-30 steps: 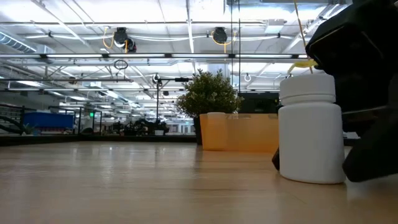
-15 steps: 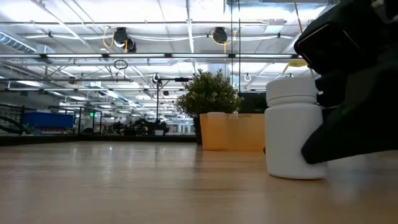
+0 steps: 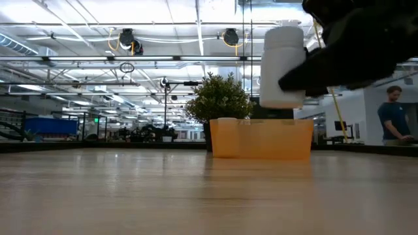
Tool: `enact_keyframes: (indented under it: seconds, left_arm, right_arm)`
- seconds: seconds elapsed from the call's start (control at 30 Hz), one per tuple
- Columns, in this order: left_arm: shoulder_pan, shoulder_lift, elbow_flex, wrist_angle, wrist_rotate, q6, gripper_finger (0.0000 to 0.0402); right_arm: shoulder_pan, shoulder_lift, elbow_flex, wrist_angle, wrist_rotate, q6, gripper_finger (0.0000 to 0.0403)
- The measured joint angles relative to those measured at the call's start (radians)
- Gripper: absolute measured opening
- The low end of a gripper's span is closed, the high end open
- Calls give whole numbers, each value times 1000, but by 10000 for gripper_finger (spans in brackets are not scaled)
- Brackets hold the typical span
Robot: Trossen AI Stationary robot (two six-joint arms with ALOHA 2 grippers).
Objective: Pick and place pill bottles into a basket
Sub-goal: Put the white pill bottle into the orange bin
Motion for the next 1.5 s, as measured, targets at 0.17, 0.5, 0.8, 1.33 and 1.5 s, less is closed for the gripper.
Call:
enact_keyframes:
  seconds: [0.17,0.5,0.8,1.33,1.5]
  left_arm:
    - [27,48,-1,14,9,-7,324]
    - [65,60,-1,47,107,-15,324]
    - [70,99,-1,114,148,9,324]
    - [72,119,0,144,198,61,324]
    - [70,119,0,142,226,86,324]
  right_arm:
    - [-25,-149,0,-93,3,-10,155]
    - [-28,-278,0,-210,-3,-8,152]
    - [-28,-281,0,-201,-7,-7,151]
    - [-43,-281,0,-178,-58,8,152]
    - [-43,-281,0,-170,-58,5,151]
